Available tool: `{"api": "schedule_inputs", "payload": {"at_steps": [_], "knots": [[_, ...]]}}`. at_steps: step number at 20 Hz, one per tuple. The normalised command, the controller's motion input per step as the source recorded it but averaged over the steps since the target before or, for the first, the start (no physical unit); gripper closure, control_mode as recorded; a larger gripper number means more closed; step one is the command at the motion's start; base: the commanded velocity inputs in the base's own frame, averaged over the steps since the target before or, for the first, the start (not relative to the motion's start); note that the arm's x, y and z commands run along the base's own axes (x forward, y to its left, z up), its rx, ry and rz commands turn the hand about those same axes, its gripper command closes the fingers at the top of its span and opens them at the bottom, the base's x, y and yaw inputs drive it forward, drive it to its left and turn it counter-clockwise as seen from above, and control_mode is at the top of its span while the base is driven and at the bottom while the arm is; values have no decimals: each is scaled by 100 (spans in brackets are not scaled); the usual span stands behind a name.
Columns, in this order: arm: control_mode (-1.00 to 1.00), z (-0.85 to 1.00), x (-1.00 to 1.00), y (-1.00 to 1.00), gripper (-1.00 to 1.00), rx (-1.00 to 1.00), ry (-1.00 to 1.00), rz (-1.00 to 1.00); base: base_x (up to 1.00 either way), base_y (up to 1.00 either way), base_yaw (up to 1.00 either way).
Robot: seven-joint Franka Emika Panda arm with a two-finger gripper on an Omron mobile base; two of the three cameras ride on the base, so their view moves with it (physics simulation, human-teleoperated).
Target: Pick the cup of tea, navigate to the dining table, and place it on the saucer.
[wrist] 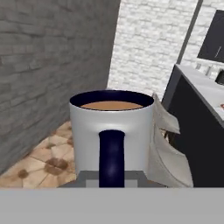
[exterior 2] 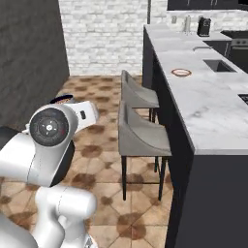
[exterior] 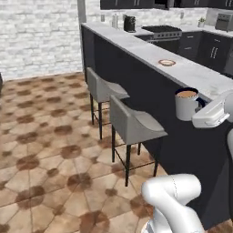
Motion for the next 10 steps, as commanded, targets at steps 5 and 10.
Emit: {"api": "schedule_inputs", "payload": {"at_steps": [5, 10], "knots": [[100, 0, 0, 0, 100, 0, 0, 0, 92, 100, -52], [100, 0, 0, 0, 100, 0, 0, 0, 92, 100, -52]]}}
